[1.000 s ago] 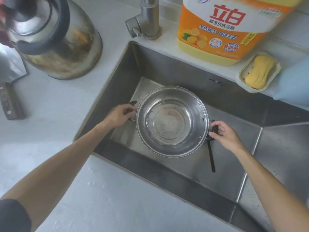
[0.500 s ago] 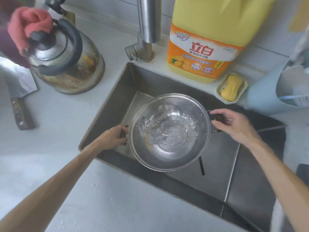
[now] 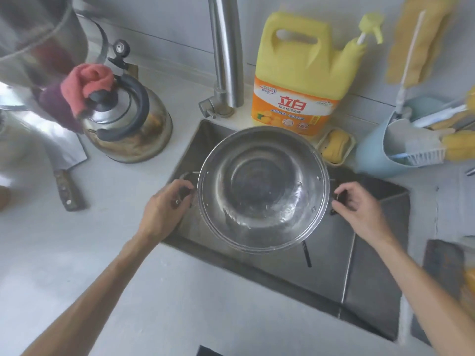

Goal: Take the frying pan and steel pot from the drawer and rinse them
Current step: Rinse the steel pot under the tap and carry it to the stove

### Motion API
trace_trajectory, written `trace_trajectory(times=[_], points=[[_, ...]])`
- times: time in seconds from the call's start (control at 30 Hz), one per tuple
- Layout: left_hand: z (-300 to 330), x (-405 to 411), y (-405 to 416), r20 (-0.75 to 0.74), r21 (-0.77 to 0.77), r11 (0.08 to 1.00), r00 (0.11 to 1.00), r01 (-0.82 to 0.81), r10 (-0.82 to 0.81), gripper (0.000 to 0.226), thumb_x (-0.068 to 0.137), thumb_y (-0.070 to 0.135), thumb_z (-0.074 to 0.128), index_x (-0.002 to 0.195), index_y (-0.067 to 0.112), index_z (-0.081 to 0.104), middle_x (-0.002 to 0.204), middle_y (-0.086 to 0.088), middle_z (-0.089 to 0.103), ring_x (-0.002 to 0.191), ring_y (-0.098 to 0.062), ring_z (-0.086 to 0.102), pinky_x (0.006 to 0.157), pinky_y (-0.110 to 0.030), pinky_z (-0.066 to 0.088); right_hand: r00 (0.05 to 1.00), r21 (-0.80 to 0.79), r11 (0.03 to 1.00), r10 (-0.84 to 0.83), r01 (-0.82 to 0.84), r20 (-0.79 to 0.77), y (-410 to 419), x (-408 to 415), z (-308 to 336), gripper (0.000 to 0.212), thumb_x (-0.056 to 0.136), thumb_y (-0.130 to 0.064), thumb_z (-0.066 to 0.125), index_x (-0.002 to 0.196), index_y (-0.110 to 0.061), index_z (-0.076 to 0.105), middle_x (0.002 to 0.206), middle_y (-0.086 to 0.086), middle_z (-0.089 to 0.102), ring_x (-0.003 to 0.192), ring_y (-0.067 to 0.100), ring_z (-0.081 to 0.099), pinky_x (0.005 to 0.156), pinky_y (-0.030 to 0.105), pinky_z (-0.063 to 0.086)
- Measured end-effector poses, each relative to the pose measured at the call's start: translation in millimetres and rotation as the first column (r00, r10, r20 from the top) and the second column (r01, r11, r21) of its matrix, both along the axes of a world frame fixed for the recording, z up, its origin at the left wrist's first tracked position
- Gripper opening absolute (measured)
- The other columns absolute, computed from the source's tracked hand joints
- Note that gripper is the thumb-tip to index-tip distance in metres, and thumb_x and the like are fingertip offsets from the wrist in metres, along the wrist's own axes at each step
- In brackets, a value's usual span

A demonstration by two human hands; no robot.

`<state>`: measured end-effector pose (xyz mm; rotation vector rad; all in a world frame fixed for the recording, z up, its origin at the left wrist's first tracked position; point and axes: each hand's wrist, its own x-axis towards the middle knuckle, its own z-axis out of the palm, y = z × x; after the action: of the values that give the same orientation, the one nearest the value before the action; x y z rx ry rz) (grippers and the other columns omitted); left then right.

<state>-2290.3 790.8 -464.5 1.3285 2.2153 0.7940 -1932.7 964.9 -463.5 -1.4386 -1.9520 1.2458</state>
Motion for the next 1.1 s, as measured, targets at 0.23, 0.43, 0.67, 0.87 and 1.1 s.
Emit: trace_trajectory(times=[0.23, 0.43, 0.67, 0.87, 1.1], points=[[57, -5, 17, -0.130, -0.034, 0.977, 0.968, 0.213, -0.215, 0.021, 0.077, 0.022, 0.067, 0.093, 0.036, 0.072, 0.078, 0.039, 0.056, 0.068, 0.006, 0.053, 0.064, -0.006, 0.038, 0.990, -0.211, 0.971, -0.126, 0.111, -0.059, -34, 20, -15, 0.032, 0.081, 0.005, 0.063, 0.090, -0.025, 0.063, 0.081, -0.021, 0.070, 0.078, -0.007, 0.064, 0.071, 0.005, 0.046], [68, 9, 23, -0.035, -0.088, 0.969, 0.972, 0.230, -0.233, 0.022, 0.083, 0.025, 0.064, 0.089, 0.046, 0.065, 0.067, 0.038, 0.059, 0.072, 0.000, 0.060, 0.066, -0.019, 0.048, 0.996, -0.123, 0.991, -0.054, 0.046, -0.064, -17, 48, 38, 0.025, 0.084, -0.012, 0.065, 0.103, -0.029, 0.065, 0.100, -0.023, 0.067, 0.097, -0.011, 0.058, 0.077, 0.005, 0.043], [85, 35, 37, -0.025, 0.079, 0.957, 0.960, 0.280, -0.279, 0.021, 0.082, 0.024, 0.071, 0.083, 0.040, 0.058, 0.071, 0.026, 0.063, 0.074, -0.012, 0.061, 0.065, -0.016, 0.046, 0.991, 0.170, 0.982, -0.058, 0.078, -0.119, 10, 63, 106, 0.030, 0.078, -0.008, 0.071, 0.085, -0.035, 0.061, 0.090, -0.016, 0.067, 0.079, 0.002, 0.064, 0.073, 0.005, 0.045], [101, 37, 46, -0.314, 0.290, 0.912, 0.929, 0.290, -0.196, 0.014, 0.080, 0.040, 0.064, 0.083, 0.027, 0.063, 0.075, 0.016, 0.056, 0.069, -0.001, 0.048, 0.060, -0.018, 0.043, 0.994, 0.584, 0.812, -0.080, 0.022, 0.074, 8, 76, 135, 0.028, 0.073, -0.003, 0.075, 0.070, -0.023, 0.055, 0.085, -0.010, 0.057, 0.075, 0.005, 0.057, 0.069, 0.006, 0.038], [116, 41, 49, -0.609, 0.479, 0.776, 0.792, 0.410, -0.042, 0.009, 0.084, 0.021, 0.069, 0.088, 0.023, 0.060, 0.075, 0.002, 0.063, 0.072, -0.015, 0.048, 0.057, -0.025, 0.044, 0.976, 0.816, 0.577, -0.195, 0.037, 0.093, -7, 95, 151, 0.031, 0.082, -0.025, 0.050, 0.067, -0.004, 0.068, 0.082, 0.009, 0.063, 0.078, 0.016, 0.051, 0.076, 0.003, 0.032]])
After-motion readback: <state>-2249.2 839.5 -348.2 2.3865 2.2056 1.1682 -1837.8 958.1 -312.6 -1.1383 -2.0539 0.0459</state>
